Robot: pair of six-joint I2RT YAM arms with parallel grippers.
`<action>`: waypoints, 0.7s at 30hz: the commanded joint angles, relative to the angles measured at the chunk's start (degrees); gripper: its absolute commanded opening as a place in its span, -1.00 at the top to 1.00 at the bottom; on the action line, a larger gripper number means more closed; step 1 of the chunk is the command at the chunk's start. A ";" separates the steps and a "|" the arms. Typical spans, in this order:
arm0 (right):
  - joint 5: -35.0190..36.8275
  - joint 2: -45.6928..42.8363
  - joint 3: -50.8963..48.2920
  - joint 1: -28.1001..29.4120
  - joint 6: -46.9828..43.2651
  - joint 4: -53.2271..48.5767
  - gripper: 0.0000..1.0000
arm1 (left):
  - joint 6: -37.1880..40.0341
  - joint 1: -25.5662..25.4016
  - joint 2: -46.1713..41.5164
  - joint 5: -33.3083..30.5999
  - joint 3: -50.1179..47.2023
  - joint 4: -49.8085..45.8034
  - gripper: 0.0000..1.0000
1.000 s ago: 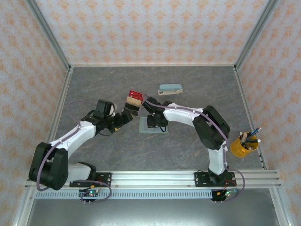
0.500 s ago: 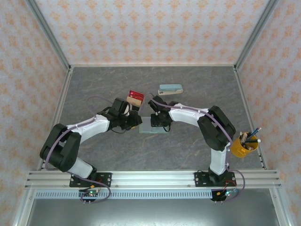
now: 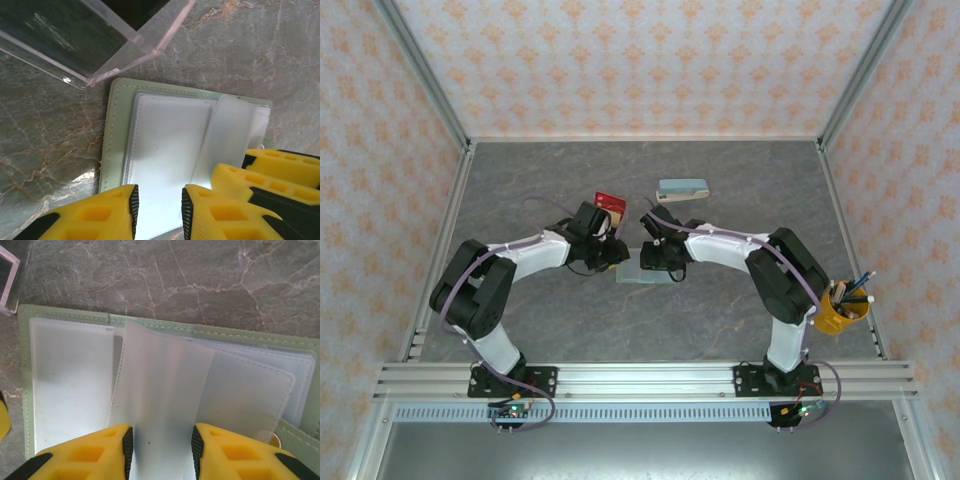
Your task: Take the credit cards out of the card holder
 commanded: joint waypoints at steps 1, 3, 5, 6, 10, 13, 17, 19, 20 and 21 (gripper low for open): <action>-0.21 -2.26 -1.26 0.14 1.96 0.43 0.23 | 1.46 -0.71 1.07 -2.05 2.04 -3.73 0.33; 0.01 -2.94 -1.79 0.14 2.50 1.27 0.24 | 1.75 -0.97 1.72 -2.38 2.48 -4.41 0.33; 0.57 -3.85 -2.32 0.14 3.08 1.84 0.24 | 1.86 -1.24 2.30 -2.40 2.87 -4.82 0.32; 1.07 -4.39 -2.64 0.14 3.36 2.01 0.24 | 1.86 -1.35 2.51 -2.44 2.87 -4.82 0.32; 3.28 -6.31 -3.40 0.14 3.93 1.77 0.22 | 2.03 -1.60 2.76 -2.45 3.15 -5.03 0.32; 6.49 -6.99 -3.27 0.13 4.58 -0.43 0.23 | 2.26 -1.60 3.09 -2.49 3.64 -5.65 0.34; 6.42 -7.88 -3.93 0.14 4.69 0.10 0.25 | 2.82 -1.81 3.90 -2.07 4.44 -6.39 0.41; 5.79 -7.85 -3.97 0.15 4.85 0.37 0.25 | 2.91 -1.84 3.82 -1.88 4.49 -6.34 0.44; 5.48 -7.79 -3.89 0.12 5.04 0.50 0.25 | 3.05 -1.90 3.73 -1.79 4.59 -6.32 0.45; 5.27 -7.76 -4.00 0.14 5.06 0.58 0.25 | 3.09 -1.90 3.58 -1.79 4.59 -6.36 0.46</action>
